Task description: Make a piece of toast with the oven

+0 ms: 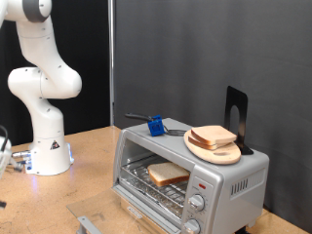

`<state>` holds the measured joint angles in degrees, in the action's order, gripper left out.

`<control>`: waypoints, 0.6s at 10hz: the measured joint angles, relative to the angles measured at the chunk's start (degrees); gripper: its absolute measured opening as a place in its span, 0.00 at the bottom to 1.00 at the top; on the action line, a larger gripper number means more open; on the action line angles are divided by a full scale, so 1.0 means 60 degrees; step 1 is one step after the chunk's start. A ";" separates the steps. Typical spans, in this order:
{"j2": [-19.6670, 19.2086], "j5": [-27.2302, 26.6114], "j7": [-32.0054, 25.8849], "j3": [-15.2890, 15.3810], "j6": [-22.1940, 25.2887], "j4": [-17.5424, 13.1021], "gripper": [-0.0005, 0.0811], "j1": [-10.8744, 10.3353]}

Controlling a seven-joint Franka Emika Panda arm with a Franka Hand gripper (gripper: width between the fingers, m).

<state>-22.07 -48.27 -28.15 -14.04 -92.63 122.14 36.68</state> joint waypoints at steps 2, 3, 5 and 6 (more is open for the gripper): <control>-0.0557 -0.0011 -0.0404 0.0234 0.0063 -0.0265 1.00 -0.0017; -0.0694 0.0012 -0.0562 0.0433 0.0164 -0.0241 1.00 -0.0063; -0.0763 0.0058 -0.0748 0.0796 0.0237 0.0002 1.00 -0.0254; -0.0756 0.0063 -0.0753 0.0929 0.0180 0.0217 1.00 -0.0412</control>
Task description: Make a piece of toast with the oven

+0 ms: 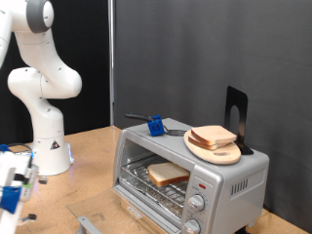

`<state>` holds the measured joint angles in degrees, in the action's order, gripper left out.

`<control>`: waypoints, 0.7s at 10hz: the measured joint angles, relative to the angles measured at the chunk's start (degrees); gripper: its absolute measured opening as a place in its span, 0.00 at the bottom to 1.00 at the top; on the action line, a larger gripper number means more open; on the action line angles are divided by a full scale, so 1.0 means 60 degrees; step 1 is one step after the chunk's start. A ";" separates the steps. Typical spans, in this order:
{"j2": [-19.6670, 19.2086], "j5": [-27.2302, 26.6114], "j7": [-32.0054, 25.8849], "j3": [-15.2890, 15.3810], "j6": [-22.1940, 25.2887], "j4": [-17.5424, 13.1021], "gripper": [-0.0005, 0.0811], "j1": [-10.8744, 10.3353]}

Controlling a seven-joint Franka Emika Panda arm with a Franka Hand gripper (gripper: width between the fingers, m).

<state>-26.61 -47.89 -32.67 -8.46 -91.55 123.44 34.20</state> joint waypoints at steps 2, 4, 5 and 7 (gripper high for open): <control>0.0045 -0.0057 0.0000 0.0235 -0.0525 0.0507 1.00 -0.0351; 0.0096 -0.0329 0.0018 0.0437 -0.1108 0.0928 1.00 -0.0641; 0.0111 -0.0473 0.0030 0.0527 -0.1327 0.1085 1.00 -0.0743; 0.0141 -0.0692 0.0028 0.0690 -0.1463 0.1269 1.00 -0.0874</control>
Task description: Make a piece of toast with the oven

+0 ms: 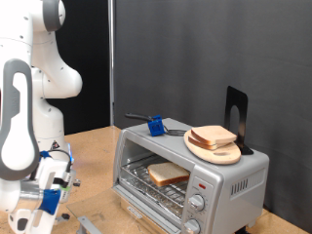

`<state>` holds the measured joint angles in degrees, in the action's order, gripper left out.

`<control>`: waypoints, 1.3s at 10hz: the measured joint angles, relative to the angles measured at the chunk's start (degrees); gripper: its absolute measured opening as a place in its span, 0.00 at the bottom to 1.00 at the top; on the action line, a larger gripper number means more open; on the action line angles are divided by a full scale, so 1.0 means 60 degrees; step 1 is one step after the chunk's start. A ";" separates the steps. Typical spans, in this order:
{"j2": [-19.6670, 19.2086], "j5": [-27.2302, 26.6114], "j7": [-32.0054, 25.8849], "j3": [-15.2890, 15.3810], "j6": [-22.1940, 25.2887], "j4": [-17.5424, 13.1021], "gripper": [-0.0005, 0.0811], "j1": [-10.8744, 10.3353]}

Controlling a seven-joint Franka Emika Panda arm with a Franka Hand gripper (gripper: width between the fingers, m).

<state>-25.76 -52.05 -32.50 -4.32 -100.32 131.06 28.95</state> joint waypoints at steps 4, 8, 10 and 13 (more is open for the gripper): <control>0.0416 -0.0114 -0.0228 0.0159 0.0990 0.0116 1.00 0.0021; 0.1293 -0.0178 -0.0602 0.0186 0.2698 0.0231 1.00 0.0197; 0.1828 -0.0384 -0.0661 0.0344 0.2925 0.0507 1.00 0.0150; 0.2663 -0.0919 -0.0640 0.0733 0.3054 0.1076 1.00 -0.0038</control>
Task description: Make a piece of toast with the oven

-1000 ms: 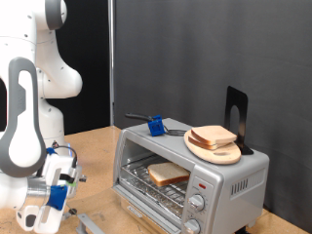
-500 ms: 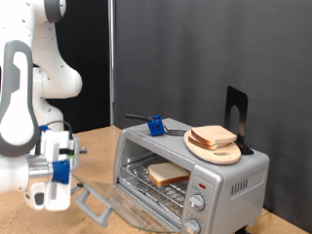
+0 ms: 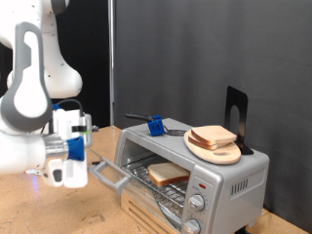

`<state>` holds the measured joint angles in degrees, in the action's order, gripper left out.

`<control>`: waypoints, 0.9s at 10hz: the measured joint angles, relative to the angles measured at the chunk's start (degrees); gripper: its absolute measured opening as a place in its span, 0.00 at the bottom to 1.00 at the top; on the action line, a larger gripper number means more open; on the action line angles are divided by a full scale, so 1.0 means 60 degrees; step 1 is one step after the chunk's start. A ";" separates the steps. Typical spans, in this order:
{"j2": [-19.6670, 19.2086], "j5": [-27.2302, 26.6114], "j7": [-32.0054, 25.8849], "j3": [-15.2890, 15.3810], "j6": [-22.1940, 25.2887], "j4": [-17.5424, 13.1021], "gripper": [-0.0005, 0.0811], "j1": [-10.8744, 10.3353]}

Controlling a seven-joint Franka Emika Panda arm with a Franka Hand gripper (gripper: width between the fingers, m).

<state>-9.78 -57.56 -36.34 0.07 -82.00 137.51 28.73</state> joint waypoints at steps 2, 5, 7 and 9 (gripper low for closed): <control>0.0554 -0.0385 0.0155 0.0280 0.0010 0.0380 1.00 -0.0163; 0.1509 -0.0642 0.0785 0.0620 -0.0022 0.0869 1.00 -0.0331; 0.1895 -0.0520 0.1121 0.0518 -0.0212 0.1086 1.00 -0.0208; 0.1951 -0.0062 0.1365 0.0180 -0.0227 0.1085 1.00 0.0135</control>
<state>1.92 -57.93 -28.15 1.15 -83.36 144.03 29.54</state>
